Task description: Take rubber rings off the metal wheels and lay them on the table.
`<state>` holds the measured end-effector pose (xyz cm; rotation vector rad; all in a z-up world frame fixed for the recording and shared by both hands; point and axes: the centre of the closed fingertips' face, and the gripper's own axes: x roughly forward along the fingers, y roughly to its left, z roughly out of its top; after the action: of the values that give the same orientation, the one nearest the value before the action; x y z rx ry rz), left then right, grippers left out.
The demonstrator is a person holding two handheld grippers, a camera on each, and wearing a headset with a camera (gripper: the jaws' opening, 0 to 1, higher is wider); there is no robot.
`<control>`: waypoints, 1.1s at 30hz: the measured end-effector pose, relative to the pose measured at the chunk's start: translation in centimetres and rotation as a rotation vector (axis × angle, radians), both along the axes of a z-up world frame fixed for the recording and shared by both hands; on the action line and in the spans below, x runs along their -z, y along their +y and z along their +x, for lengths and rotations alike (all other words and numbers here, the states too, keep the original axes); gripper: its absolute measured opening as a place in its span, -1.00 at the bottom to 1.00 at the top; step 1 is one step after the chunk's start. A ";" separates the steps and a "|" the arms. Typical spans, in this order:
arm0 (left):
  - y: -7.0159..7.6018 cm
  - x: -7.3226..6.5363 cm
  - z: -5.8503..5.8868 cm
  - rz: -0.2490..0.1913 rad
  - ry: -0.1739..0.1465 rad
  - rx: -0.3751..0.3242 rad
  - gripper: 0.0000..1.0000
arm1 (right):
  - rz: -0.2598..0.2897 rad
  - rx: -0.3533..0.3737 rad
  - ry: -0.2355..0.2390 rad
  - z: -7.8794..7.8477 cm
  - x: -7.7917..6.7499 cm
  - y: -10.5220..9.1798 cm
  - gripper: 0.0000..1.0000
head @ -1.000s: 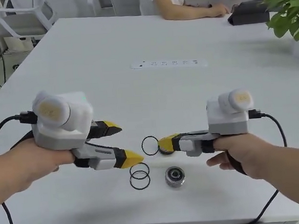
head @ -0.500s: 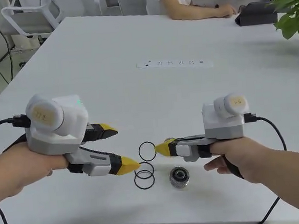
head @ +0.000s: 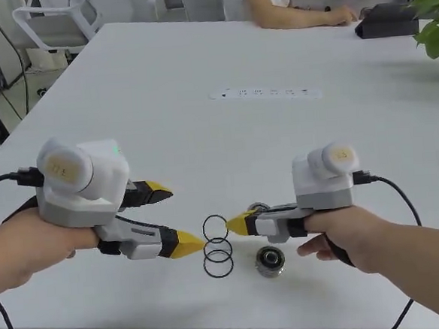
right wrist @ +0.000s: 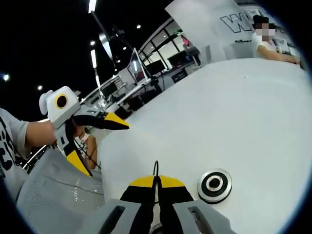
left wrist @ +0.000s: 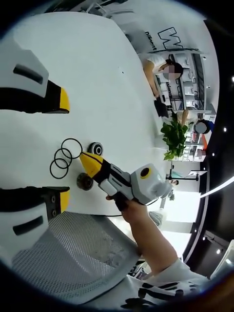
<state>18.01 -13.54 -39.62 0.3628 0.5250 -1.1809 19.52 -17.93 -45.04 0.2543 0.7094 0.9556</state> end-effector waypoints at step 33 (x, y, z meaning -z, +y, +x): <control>0.7 0.4 0.1 0.020 -0.001 -0.007 0.15 | -0.115 0.011 -0.038 0.7 1.8 -0.8 -0.86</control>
<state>18.14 -12.79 -40.01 0.3786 0.5375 -1.1698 20.23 -18.68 -46.81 0.1380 0.7250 0.9036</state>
